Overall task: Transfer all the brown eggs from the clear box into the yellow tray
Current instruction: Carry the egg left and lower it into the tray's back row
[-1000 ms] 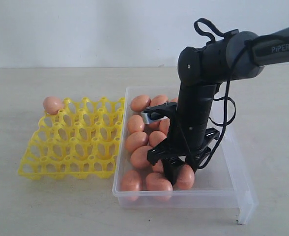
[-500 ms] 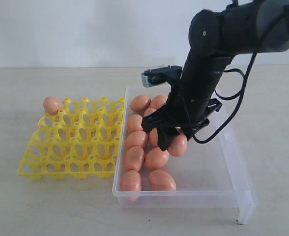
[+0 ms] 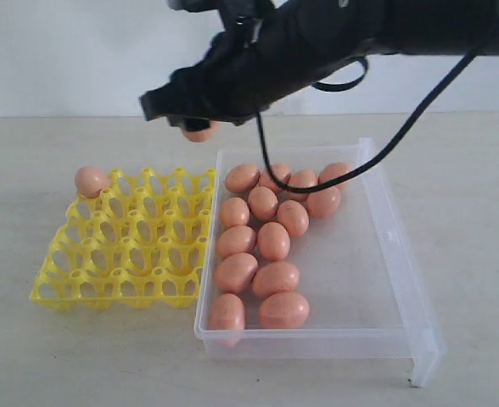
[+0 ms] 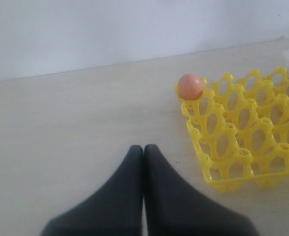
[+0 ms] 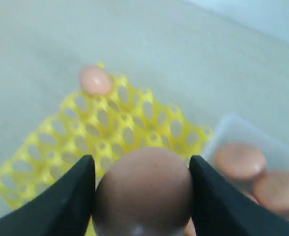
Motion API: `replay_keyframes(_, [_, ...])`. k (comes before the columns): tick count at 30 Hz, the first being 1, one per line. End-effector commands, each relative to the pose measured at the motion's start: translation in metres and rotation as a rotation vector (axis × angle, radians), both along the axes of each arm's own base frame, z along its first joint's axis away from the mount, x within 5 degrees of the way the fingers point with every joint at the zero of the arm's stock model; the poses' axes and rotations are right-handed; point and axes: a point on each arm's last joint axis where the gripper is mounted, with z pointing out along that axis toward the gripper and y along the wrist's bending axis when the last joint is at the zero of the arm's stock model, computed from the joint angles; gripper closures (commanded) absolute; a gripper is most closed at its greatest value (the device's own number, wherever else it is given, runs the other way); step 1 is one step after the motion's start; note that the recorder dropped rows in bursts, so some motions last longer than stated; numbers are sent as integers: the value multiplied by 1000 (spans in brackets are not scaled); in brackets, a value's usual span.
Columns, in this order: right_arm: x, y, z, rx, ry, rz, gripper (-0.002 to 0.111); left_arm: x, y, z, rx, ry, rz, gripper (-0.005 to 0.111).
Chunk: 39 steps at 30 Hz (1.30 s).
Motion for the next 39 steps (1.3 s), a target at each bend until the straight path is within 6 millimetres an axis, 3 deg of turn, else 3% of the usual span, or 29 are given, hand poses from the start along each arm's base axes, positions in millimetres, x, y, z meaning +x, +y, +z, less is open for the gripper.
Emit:
replay_keyframes(1, [7,44,-14,159,-264,13,109,0,0,0,-13,-13,8,111])
replay_keyframes(3, [19,59,-42,238,-320,-35,109,0,0,0,-13,-13,8,111])
replay_keyframes(4, [28,65,-66,267,-330,-66,109,0,0,0,-13,-13,8,111])
replay_keyframes(8, [48,86,-102,198,-339,-29,109,0,0,0,-13,-13,8,111])
replay_keyframes(12, [75,118,-100,200,-300,-3,109,0,0,0,-13,-13,8,111])
replay_keyframes(15, [82,131,-117,116,-178,38,109,0,0,0,-13,-13,8,111])
replay_keyframes(18, [84,134,-128,75,-165,60,109,0,0,0,-13,-13,8,111])
replay_keyframes(23, [86,135,-129,106,-200,45,109,0,0,0,-13,-13,8,111])
replay_keyframes(27, [96,127,-161,83,-146,11,109,0,0,0,-13,-13,8,111])
replay_keyframes(34, [107,124,-146,216,-246,-62,109,0,0,0,-13,-13,8,111])
replay_keyframes(39, [102,123,-169,108,-145,-23,109,0,0,0,-13,-13,8,111])
